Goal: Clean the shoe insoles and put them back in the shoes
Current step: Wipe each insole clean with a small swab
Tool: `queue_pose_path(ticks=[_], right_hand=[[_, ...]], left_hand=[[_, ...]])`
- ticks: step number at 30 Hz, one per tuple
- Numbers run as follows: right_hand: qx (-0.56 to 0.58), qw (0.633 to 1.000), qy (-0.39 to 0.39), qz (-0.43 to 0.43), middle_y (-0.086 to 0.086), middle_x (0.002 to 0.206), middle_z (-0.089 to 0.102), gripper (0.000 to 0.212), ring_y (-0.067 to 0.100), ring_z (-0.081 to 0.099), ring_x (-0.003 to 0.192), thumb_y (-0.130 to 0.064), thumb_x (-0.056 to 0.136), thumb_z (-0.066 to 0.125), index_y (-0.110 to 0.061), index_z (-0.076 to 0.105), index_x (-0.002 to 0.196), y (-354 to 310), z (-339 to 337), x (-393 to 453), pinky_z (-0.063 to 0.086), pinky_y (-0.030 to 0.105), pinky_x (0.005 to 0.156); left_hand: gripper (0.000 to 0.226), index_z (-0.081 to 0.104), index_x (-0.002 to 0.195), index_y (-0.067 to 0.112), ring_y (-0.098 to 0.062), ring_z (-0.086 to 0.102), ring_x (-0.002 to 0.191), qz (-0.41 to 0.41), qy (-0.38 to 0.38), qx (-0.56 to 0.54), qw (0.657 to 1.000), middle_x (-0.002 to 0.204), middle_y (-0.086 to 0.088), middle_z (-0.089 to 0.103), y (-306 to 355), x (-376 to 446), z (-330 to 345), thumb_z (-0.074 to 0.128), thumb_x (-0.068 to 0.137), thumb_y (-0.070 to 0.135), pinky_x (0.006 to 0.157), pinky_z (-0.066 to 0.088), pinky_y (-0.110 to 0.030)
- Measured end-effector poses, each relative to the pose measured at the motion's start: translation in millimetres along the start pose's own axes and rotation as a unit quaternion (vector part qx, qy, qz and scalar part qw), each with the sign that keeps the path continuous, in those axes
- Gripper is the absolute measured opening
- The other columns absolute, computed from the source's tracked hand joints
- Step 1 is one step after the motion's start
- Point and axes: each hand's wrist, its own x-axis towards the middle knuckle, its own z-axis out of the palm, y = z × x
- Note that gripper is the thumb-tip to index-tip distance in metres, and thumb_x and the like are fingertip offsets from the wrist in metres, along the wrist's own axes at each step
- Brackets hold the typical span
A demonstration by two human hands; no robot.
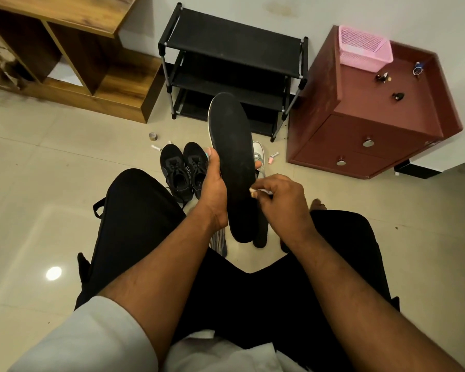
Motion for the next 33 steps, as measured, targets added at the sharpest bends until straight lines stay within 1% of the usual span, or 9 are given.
queue_pose_path(ticks=[4,7,12,15,18,23,27,30,33], right_hand=[[0.012,1.000,-0.021,-0.018,0.003,0.101,0.068,0.018,0.013,0.060,0.092,-0.006,0.085,0.067,-0.012,0.073,0.101,-7.4,4.1,-4.0,0.049,0.023,0.089],[0.037,0.997,-0.027,-0.056,0.001,0.098,0.068,0.017,0.009,0.059,0.090,-0.005,0.084,0.067,-0.011,0.074,0.098,-17.6,8.2,-11.0,0.039,0.005,0.083],[0.003,0.998,0.039,0.059,0.003,0.103,0.065,0.020,0.014,0.060,0.094,-0.005,0.086,0.064,-0.012,0.072,0.104,-0.8,11.1,-7.0,0.042,0.013,0.082],[0.032,0.999,-0.010,-0.010,0.001,0.101,0.065,0.020,0.011,0.058,0.093,-0.005,0.085,0.065,-0.011,0.072,0.102,-13.7,12.2,-13.1,0.041,0.011,0.084],[0.052,0.995,-0.041,-0.081,0.005,0.097,0.065,0.018,0.016,0.059,0.091,-0.001,0.084,0.063,-0.008,0.072,0.098,-22.7,13.6,-18.6,0.047,0.022,0.085],[-0.004,1.000,0.012,0.024,0.005,0.102,0.066,0.021,0.016,0.060,0.094,-0.003,0.086,0.063,-0.010,0.072,0.103,6.7,9.6,-11.8,0.042,0.015,0.083],[0.056,0.998,-0.011,-0.018,0.002,0.099,0.067,0.020,0.009,0.058,0.092,-0.002,0.083,0.066,-0.011,0.073,0.100,-6.7,8.2,-18.5,0.039,0.004,0.083],[0.063,0.993,-0.052,-0.089,0.003,0.096,0.066,0.019,0.010,0.058,0.090,-0.001,0.083,0.065,-0.009,0.073,0.099,-14.7,13.1,-25.8,0.045,0.015,0.085],[0.013,0.998,-0.037,-0.039,0.001,0.101,0.064,0.020,0.009,0.056,0.094,-0.006,0.087,0.063,-0.012,0.071,0.104,2.7,11.0,-18.5,0.044,0.017,0.088]], left_hand=[[0.099,0.060,0.130,0.002,-0.033,0.058,0.124,-0.005,0.003,-0.024,1.000,0.134,-0.021,0.059,-1.2,-2.1,4.4,0.025,0.084,0.083,0.102,0.049,-0.044],[0.097,0.054,0.134,-0.001,-0.033,0.056,0.119,0.006,-0.006,-0.059,0.998,0.139,-0.024,0.052,0.6,-5.6,5.7,0.025,0.088,0.079,0.095,0.053,-0.040],[0.093,0.051,0.138,0.000,-0.032,0.057,0.109,0.013,-0.030,-0.095,0.995,0.124,-0.022,0.057,2.0,-9.3,9.1,0.023,0.091,0.075,0.098,0.048,-0.040],[0.090,0.052,0.135,-0.001,-0.030,0.061,0.100,0.022,-0.032,-0.091,0.995,0.116,-0.021,0.061,1.4,-7.2,7.1,0.024,0.092,0.073,0.092,0.054,-0.039],[0.088,0.058,0.127,0.000,-0.028,0.063,0.095,0.033,-0.029,-0.083,0.996,0.108,-0.018,0.066,1.4,-6.8,5.7,0.022,0.093,0.073,0.087,0.056,-0.036],[0.112,0.061,0.123,-0.005,-0.026,0.061,0.089,0.003,-0.057,-0.084,0.995,0.097,-0.019,0.063,1.5,-2.0,0.1,0.020,0.079,0.090,0.091,0.049,-0.039],[0.118,0.065,0.115,-0.001,-0.028,0.061,0.086,0.013,-0.048,-0.072,0.996,0.093,-0.020,0.063,0.1,1.9,-1.9,0.015,0.070,0.096,0.090,0.049,-0.040],[0.116,0.066,0.113,-0.002,-0.027,0.062,0.085,0.033,-0.034,-0.065,0.997,0.091,-0.020,0.064,-1.0,2.6,-3.5,0.015,0.073,0.094,0.092,0.049,-0.041],[0.114,0.069,0.112,0.000,-0.027,0.064,0.088,0.028,-0.026,-0.064,0.997,0.094,-0.019,0.066,1.9,-0.2,-3.2,0.015,0.074,0.094,0.096,0.048,-0.042]])
